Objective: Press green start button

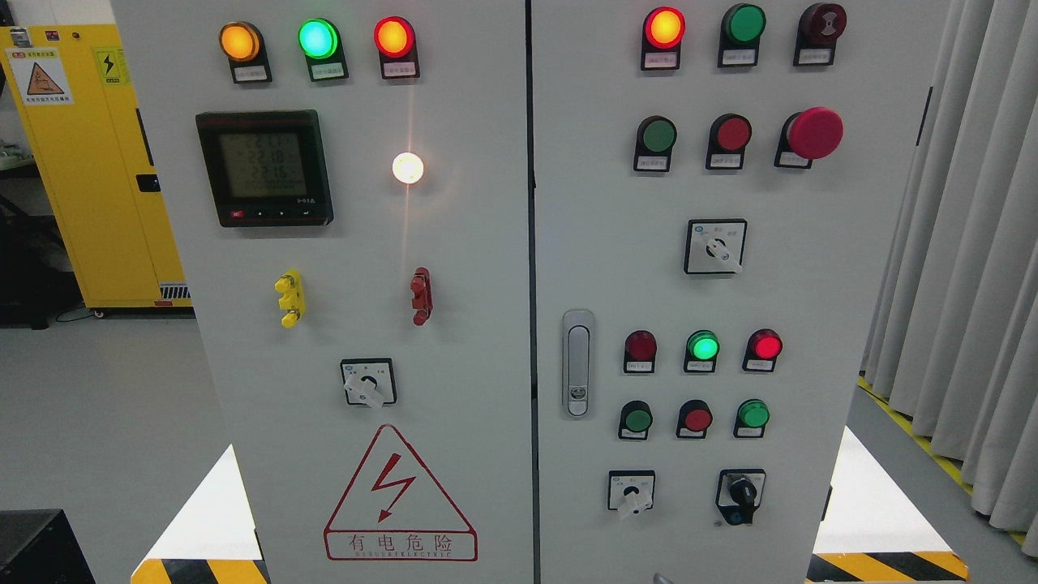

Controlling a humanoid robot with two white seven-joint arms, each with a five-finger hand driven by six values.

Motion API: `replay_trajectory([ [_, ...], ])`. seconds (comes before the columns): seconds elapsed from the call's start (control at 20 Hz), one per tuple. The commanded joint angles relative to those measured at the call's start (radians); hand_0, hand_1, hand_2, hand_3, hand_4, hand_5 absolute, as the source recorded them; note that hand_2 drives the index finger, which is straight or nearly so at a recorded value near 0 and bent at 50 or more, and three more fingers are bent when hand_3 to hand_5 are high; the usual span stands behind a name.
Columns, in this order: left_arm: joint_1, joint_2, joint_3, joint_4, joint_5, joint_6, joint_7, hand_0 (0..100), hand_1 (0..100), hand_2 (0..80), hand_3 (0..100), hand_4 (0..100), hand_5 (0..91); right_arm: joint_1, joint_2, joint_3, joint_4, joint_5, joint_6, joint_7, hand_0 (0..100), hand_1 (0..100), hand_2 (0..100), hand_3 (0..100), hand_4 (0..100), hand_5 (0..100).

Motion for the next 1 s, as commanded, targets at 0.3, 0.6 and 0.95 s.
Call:
replay_trajectory([
  [0.3,0.000,0.000,0.000,0.000,0.000,0.000,0.000,12,56,0.0,0,0,0.0,-0.082,-0.044,-0.094,-0.039,0.245,0.064,-0.005,42,82,0,55,62,52],
  [0.6,0.000,0.000,0.000,0.000,0.000,0.000,0.000,12,56,0.0,0,0,0.0,-0.146,-0.059,-0.160,-0.063,0.512,0.061,-0.011,60,89,0,84,95,94],
  [0.95,0.000,0.000,0.000,-0.001,0.000,0.000,0.000,12,56,0.0,0,0,0.0,-0.257,-0.085,-0.174,-0.062,0.663,0.070,-0.011,60,93,0,92,100,100],
])
